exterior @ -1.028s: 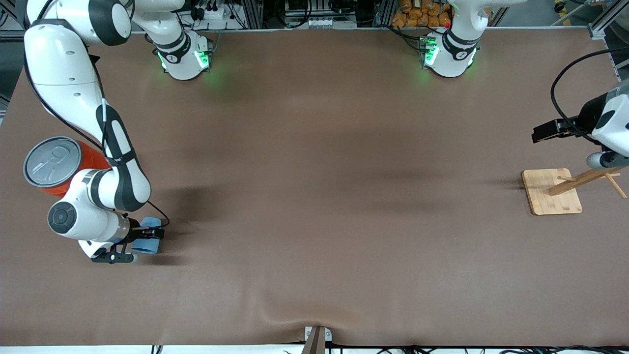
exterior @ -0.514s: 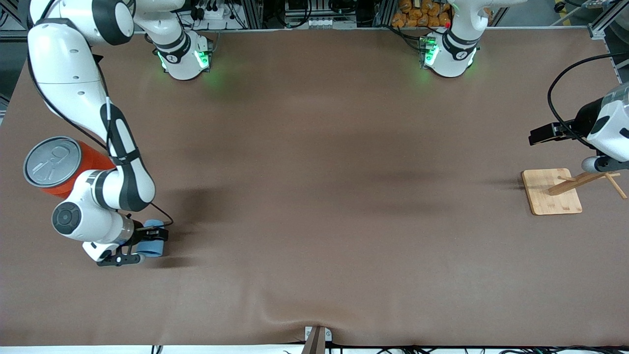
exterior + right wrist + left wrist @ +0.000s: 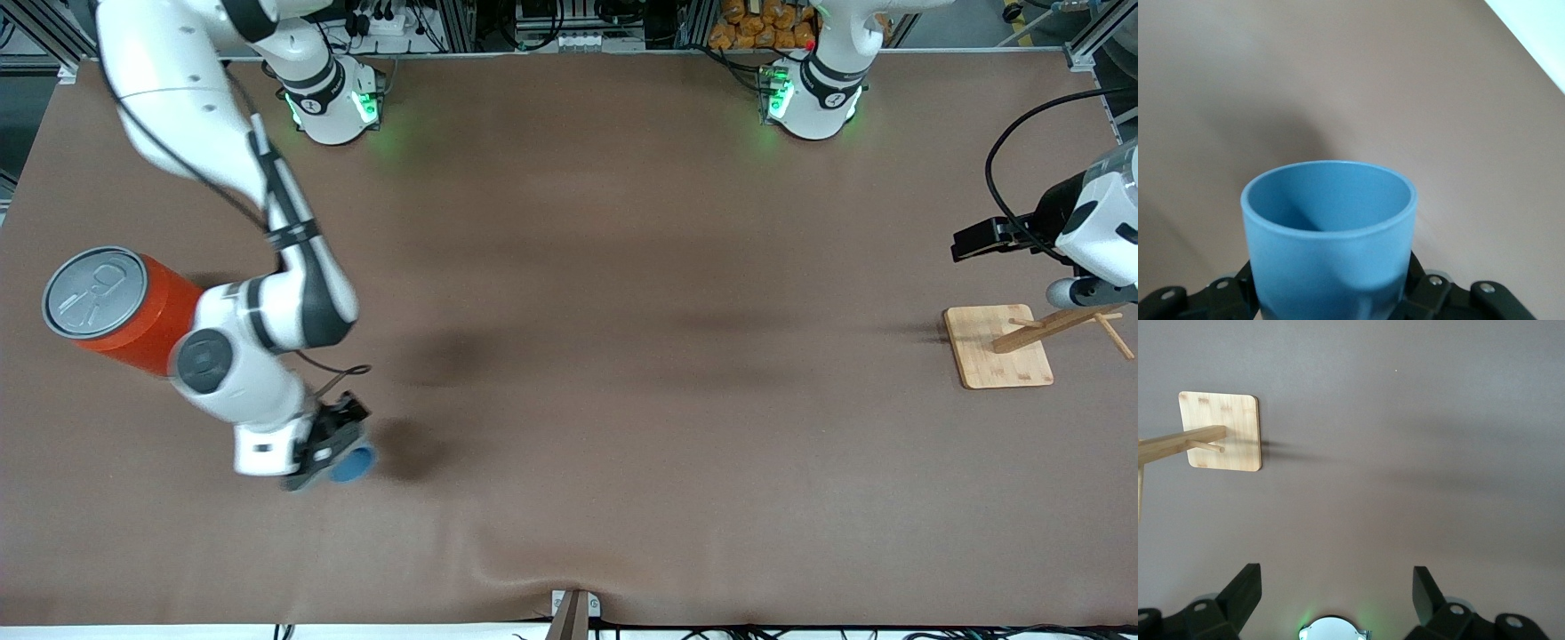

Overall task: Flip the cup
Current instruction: 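Carry the blue cup with the right gripper toward the table middle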

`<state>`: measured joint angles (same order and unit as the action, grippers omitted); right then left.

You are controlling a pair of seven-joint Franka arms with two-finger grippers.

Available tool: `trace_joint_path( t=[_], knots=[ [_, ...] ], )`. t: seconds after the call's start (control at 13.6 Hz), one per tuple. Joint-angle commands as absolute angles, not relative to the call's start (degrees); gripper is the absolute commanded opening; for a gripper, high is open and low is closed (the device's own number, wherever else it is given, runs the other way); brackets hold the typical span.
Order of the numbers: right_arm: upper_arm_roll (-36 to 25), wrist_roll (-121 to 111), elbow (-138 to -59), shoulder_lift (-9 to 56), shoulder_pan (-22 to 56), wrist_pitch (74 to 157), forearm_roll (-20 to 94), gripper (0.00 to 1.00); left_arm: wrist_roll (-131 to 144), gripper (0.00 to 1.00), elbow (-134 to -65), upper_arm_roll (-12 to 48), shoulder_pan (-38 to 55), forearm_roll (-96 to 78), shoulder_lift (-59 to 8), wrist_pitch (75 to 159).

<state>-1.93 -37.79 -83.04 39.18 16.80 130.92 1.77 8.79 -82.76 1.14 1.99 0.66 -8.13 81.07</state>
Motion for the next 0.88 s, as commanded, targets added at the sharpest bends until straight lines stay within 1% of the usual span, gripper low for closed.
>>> trace_joint_path(
  t=[0.0,0.07,0.22,0.29,0.44,0.51,0.66,0.81],
  knots=[
    [-2.5,-46.8,-83.4,38.2,23.5,130.9,0.5,0.56,8.6,1.0,-82.0,1.1,1.9,0.3,-8.0,80.9],
    [-2.5,-48.7,-83.6,38.2,26.3,130.8,0.6,0.55,8.8,1.0,-82.0,1.1,2.0,0.3,-8.1,81.3],
    [-2.5,-49.2,-83.9,38.6,32.1,131.1,0.6,0.55,8.9,1.0,-82.6,1.2,1.7,0.0,-7.5,84.9],
    [-2.6,-49.0,-83.8,38.8,35.1,131.7,0.2,0.55,8.3,1.0,-82.8,1.4,1.5,0.0,-7.3,85.0],
    [-2.7,-49.2,-83.9,40.8,40.0,137.1,0.0,0.56,8.2,1.0,-83.3,1.5,1.4,-0.1,-7.2,85.0],
    [-2.6,-49.3,-84.3,41.7,41.3,139.0,0.1,0.55,8.1,1.0,-83.2,1.6,1.5,-0.8,-7.4,85.0],
    [-2.6,-49.7,-84.6,42.9,42.9,139.5,0.1,0.56,8.2,1.0,-83.1,1.6,2.1,-3.8,-8.3,85.2],
    [-2.6,-49.6,-85.9,43.2,43.9,139.2,0.1,0.56,8.1,1.0,-82.7,1.6,2.5,-7.8,-11.9,85.8]
  ],
)
